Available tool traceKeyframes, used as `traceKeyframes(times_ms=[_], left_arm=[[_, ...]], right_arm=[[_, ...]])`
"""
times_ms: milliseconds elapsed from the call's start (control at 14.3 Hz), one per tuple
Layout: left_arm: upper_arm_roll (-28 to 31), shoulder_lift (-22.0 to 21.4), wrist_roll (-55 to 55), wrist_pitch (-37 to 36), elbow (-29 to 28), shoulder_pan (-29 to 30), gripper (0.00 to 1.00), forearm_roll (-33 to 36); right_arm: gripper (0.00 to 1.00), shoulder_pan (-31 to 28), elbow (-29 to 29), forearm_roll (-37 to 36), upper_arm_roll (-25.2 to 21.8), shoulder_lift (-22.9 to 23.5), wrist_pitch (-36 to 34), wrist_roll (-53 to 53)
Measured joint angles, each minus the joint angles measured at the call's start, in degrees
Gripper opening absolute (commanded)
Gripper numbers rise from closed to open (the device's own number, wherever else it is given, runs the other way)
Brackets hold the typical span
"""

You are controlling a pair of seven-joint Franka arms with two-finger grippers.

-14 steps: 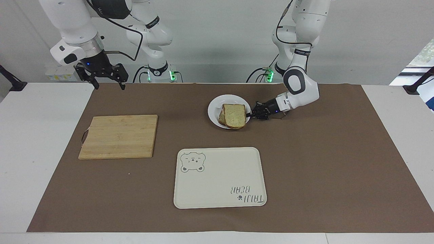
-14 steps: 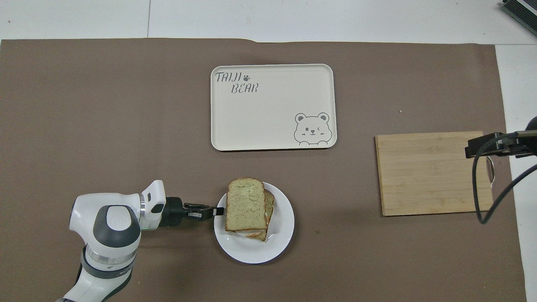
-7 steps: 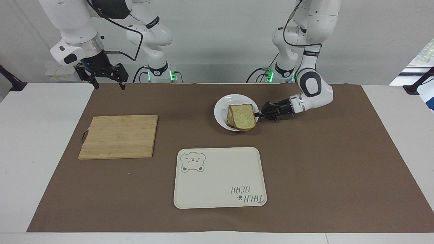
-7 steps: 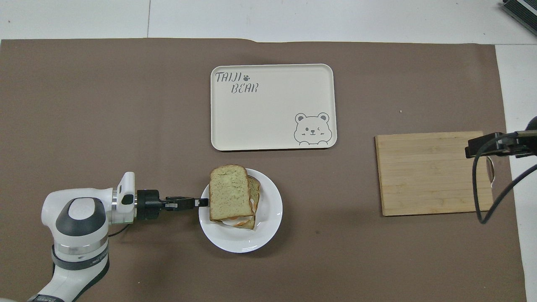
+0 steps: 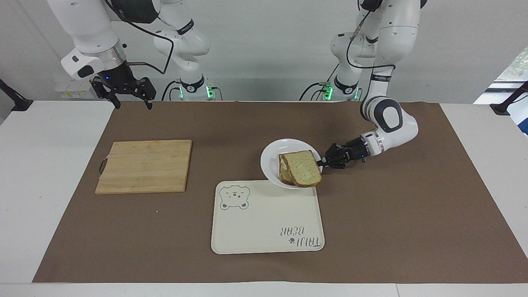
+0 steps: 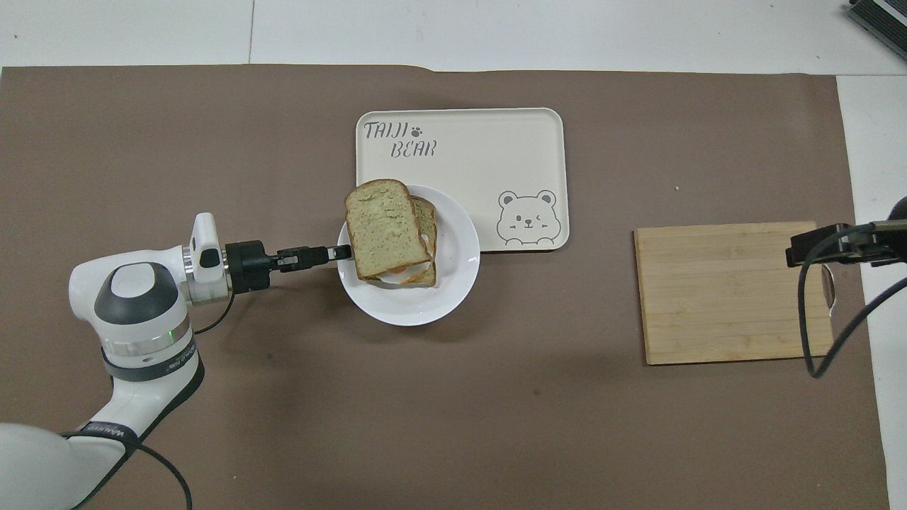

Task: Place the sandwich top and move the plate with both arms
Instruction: 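Slide the plate with the left gripper onto the bear tray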

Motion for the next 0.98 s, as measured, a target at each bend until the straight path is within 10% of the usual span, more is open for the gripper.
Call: traceKeyframes(times_ms=[489,978], left_arm=[[-7.0,14.03,-15.58,12.66,22.95,-1.81,0.0,-0.44],[-7.21,18.44,-18.19,13.94,27.01,-2.96,0.0,5.71]], right_arm=[[1.0,0.0,0.0,0.0,0.0,0.01,0.0,0.0],[1.0,0.0,0.0,0.0,0.0,0.03,0.0,0.0]])
